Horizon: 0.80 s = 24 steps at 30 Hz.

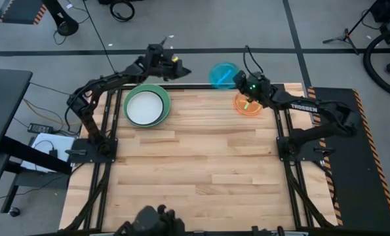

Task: Stack plastic plates
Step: Stack the transparent blue plate on top of the transparent green plate

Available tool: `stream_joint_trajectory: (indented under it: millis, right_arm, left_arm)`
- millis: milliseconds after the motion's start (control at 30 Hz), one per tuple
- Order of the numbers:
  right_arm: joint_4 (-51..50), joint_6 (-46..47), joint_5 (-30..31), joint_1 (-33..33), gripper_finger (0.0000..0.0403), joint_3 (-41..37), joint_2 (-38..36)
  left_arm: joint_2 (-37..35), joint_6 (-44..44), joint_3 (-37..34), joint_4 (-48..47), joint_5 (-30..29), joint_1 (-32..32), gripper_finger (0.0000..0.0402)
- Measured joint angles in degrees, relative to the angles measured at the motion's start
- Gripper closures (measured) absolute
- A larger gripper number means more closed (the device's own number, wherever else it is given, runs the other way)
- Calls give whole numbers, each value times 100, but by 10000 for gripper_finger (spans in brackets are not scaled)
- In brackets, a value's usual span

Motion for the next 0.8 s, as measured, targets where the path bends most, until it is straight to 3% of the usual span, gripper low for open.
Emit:
stream_joint_trajectory:
  millis: [133, 300, 600, 700, 800]
  right_arm:
    - [-1288, 1379, 570, -119, 396, 0, 89]
    - [-2668, 2756, 1205, 47, 396, -13, 101]
    - [-2672, 3548, 1001, 136, 395, -835, 90]
    - [-2597, 4090, 1169, 237, 394, -1071, 90]
    - [-2412, 4062, 1240, 273, 386, -1192, 90]
  left_arm:
    - [0, 195, 0, 0, 8, 315, 187]
    - [0, 289, 0, 0, 14, 478, 178]
    - [0, 384, 0, -3, 17, 773, 178]
    - [0, 372, 0, -2, 16, 905, 178]
    - [0, 370, 0, 2, 16, 1001, 178]
